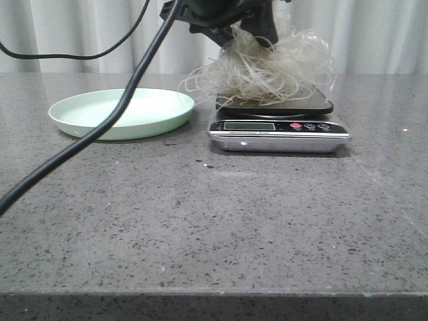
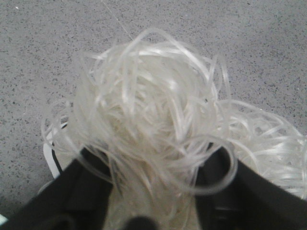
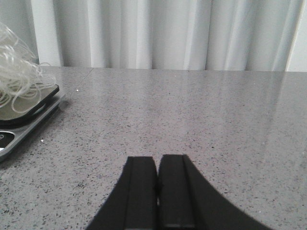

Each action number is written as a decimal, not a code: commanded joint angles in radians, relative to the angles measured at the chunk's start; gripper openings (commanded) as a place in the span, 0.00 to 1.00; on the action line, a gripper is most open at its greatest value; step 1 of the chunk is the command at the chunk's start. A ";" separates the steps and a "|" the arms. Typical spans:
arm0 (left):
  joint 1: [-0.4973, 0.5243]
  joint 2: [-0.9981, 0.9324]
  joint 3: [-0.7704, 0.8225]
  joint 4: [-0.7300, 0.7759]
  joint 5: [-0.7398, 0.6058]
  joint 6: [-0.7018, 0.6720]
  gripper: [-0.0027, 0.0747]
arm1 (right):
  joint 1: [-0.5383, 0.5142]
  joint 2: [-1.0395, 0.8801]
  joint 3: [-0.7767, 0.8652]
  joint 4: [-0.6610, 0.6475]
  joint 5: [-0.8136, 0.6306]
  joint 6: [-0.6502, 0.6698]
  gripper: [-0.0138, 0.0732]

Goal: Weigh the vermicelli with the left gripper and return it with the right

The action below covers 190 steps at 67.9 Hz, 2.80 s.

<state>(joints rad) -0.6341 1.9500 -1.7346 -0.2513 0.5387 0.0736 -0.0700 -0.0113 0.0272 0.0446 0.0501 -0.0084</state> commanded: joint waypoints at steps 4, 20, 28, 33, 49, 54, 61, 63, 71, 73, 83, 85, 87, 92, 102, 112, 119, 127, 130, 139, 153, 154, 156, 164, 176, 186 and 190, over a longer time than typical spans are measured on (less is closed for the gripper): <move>-0.010 -0.063 -0.055 -0.021 -0.036 0.001 0.75 | -0.006 -0.015 -0.007 0.000 -0.084 -0.005 0.33; -0.001 -0.104 -0.079 0.006 0.038 0.001 0.77 | -0.006 -0.015 -0.007 0.000 -0.084 -0.005 0.33; 0.013 -0.143 -0.079 0.018 0.063 0.001 0.77 | -0.006 -0.015 -0.007 0.000 -0.084 -0.005 0.33; 0.027 -0.173 -0.079 0.022 0.077 0.001 0.77 | -0.006 -0.015 -0.007 0.000 -0.084 -0.005 0.33; 0.113 -0.298 -0.053 0.074 0.143 0.001 0.77 | -0.006 -0.015 -0.007 0.000 -0.084 -0.005 0.33; 0.157 -0.350 -0.013 0.084 0.152 0.001 0.75 | -0.006 -0.015 -0.007 0.000 -0.084 -0.005 0.33; 0.233 -0.448 0.088 0.101 0.131 0.001 0.67 | -0.006 -0.015 -0.007 0.000 -0.084 -0.005 0.33; 0.255 -0.477 0.121 0.110 0.122 0.001 0.65 | -0.006 -0.015 -0.007 0.000 -0.084 -0.005 0.33; 0.348 -0.607 0.263 0.131 0.078 0.001 0.57 | -0.006 -0.015 -0.007 0.000 -0.084 -0.005 0.33; 0.380 -0.650 0.311 0.136 0.056 0.001 0.54 | -0.006 -0.015 -0.007 0.000 -0.084 -0.005 0.33; 0.485 -0.821 0.498 0.185 -0.044 0.001 0.42 | -0.006 -0.015 -0.007 0.000 -0.084 -0.005 0.33; 0.508 -0.865 0.548 0.203 -0.073 0.001 0.39 | -0.006 -0.015 -0.007 0.000 -0.084 -0.005 0.33; 0.525 -0.899 0.589 0.216 -0.095 0.001 0.35 | -0.006 -0.015 -0.007 0.000 -0.084 -0.005 0.33; 0.559 -0.982 0.688 0.236 -0.142 0.001 0.28 | -0.006 -0.015 -0.007 0.000 -0.084 -0.005 0.33; 0.577 -1.145 0.893 0.251 -0.250 0.005 0.21 | -0.006 -0.015 -0.007 0.000 -0.085 -0.005 0.33; 0.575 -1.301 1.081 0.251 -0.352 0.009 0.21 | -0.006 -0.015 -0.008 0.000 -0.123 -0.005 0.33; 0.575 -1.380 1.169 0.251 -0.382 0.009 0.21 | -0.006 -0.015 -0.009 0.003 -0.151 -0.005 0.33; 0.575 -1.463 1.257 0.243 -0.409 0.009 0.21 | -0.006 -0.015 -0.041 0.069 -0.153 -0.005 0.33; 0.575 -1.489 1.284 0.243 -0.415 0.009 0.21 | -0.006 -0.015 -0.076 0.095 -0.137 -0.005 0.33; 0.575 -1.509 1.295 0.243 -0.419 0.009 0.21 | -0.006 -0.010 -0.218 0.104 -0.050 -0.005 0.33; 0.575 -1.509 1.295 0.243 -0.470 0.009 0.21 | -0.004 0.161 -0.531 0.104 0.128 -0.005 0.33; 0.575 -1.509 1.295 0.243 -0.473 0.009 0.21 | -0.003 0.193 -0.553 0.104 0.139 -0.005 0.33; 0.575 -1.509 1.295 0.243 -0.477 0.009 0.21 | -0.002 0.238 -0.609 0.106 0.172 -0.005 0.33; 0.575 -1.509 1.295 0.243 -0.484 0.009 0.21 | 0.033 0.445 -0.822 0.144 0.309 -0.005 0.33; 0.575 -1.509 1.295 0.243 -0.484 0.009 0.21 | 0.199 0.712 -1.083 0.156 0.431 -0.018 0.33; 0.575 -1.509 1.295 0.243 -0.484 0.009 0.21 | 0.358 0.909 -1.229 0.156 0.460 -0.104 0.36; 0.575 -1.509 1.295 0.243 -0.484 0.009 0.21 | 0.411 0.990 -1.272 0.156 0.460 -0.147 0.43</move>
<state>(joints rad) -0.0596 0.4358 -0.4123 0.0000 0.1417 0.0850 0.2727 0.8815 -1.1537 0.1918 0.5612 -0.0844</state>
